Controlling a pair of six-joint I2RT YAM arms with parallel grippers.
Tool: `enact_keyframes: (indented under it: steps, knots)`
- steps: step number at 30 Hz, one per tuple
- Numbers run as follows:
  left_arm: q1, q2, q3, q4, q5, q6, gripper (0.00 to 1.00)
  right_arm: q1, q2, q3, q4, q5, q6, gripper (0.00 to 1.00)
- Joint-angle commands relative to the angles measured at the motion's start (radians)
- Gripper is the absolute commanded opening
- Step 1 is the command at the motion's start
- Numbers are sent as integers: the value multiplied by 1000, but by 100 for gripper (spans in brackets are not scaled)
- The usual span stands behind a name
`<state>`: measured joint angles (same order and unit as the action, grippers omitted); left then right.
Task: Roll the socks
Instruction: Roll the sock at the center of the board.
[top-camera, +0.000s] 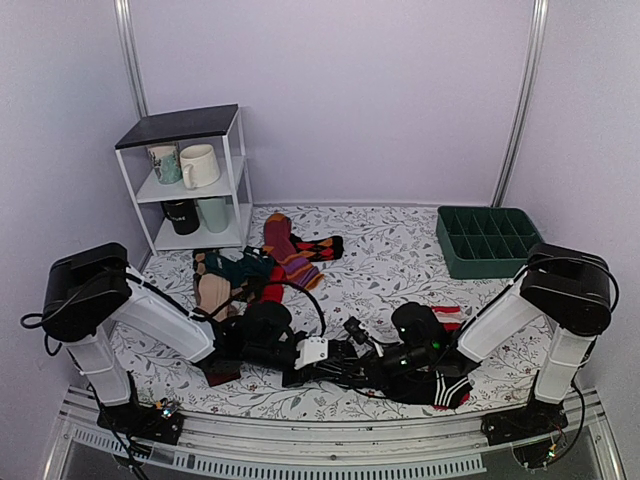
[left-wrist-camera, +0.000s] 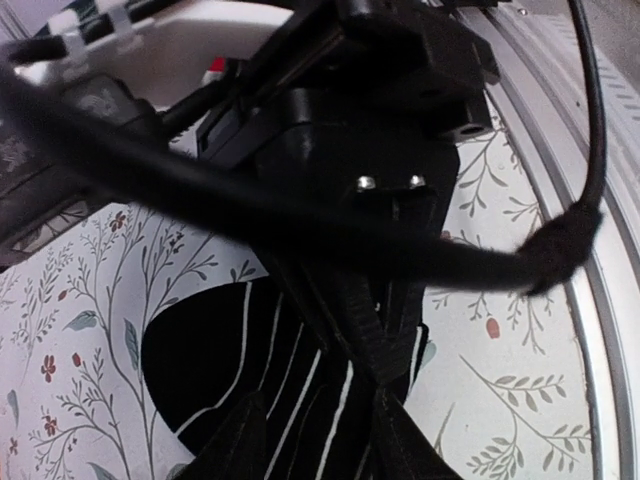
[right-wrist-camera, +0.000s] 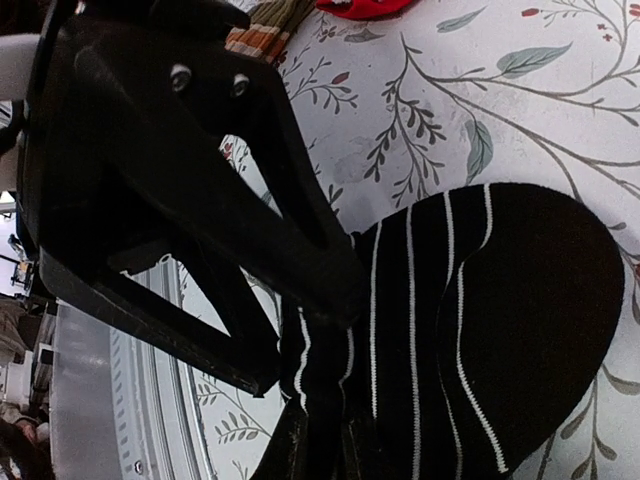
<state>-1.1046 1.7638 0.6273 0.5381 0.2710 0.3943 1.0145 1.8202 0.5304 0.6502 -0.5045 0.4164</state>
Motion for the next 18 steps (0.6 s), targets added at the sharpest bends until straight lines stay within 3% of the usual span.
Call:
enact_keyframes:
  steps: [1,10,18]
  knots:
    - [-29,15,15,-73,-3,30,37,-6,85,-40,-222,4,23,9]
    - [-47,0,-33,-104,-64,3,37,-23,102,-38,-228,-16,13,9]
    - [-47,38,-8,-132,-62,-10,29,-32,111,-29,-233,-21,14,9]
